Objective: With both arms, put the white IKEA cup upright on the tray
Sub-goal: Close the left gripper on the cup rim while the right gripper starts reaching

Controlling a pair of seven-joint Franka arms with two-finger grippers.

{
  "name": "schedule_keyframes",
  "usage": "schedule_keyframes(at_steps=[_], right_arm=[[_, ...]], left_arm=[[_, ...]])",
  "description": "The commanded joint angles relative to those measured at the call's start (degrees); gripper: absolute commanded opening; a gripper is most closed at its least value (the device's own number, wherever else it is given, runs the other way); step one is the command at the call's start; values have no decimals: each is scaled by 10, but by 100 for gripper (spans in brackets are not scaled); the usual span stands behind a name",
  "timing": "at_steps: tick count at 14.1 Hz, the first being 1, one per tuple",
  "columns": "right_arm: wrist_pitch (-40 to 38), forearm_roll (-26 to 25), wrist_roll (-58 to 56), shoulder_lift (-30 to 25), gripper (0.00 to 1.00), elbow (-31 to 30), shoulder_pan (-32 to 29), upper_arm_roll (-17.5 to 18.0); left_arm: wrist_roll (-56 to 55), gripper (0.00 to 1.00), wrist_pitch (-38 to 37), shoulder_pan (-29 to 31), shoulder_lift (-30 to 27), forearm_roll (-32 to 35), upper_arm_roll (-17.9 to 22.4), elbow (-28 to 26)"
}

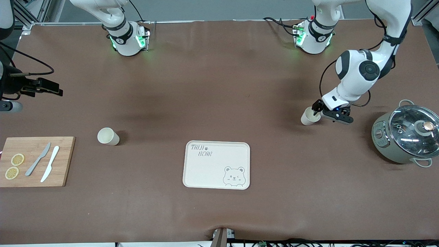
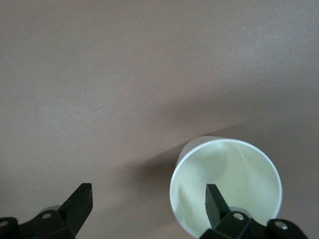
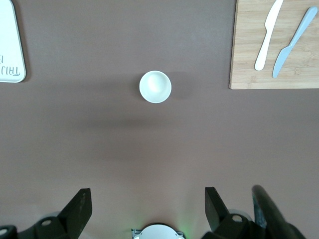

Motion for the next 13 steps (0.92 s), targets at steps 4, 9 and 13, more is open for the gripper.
schedule_keyframes(at_steps=[4,9,13], right_arm=[[-3,-9,4,33,100,5,-9,9],[2,-19,4,48,100,6,-9,9],[4,-15,3,74,100,13,-18,9]], left_arm=[[4,100,25,2,31,3,-5,20],[-3,81,26,0,42,3,-6,31],[-8,0,26,0,40,-1,-6,31]])
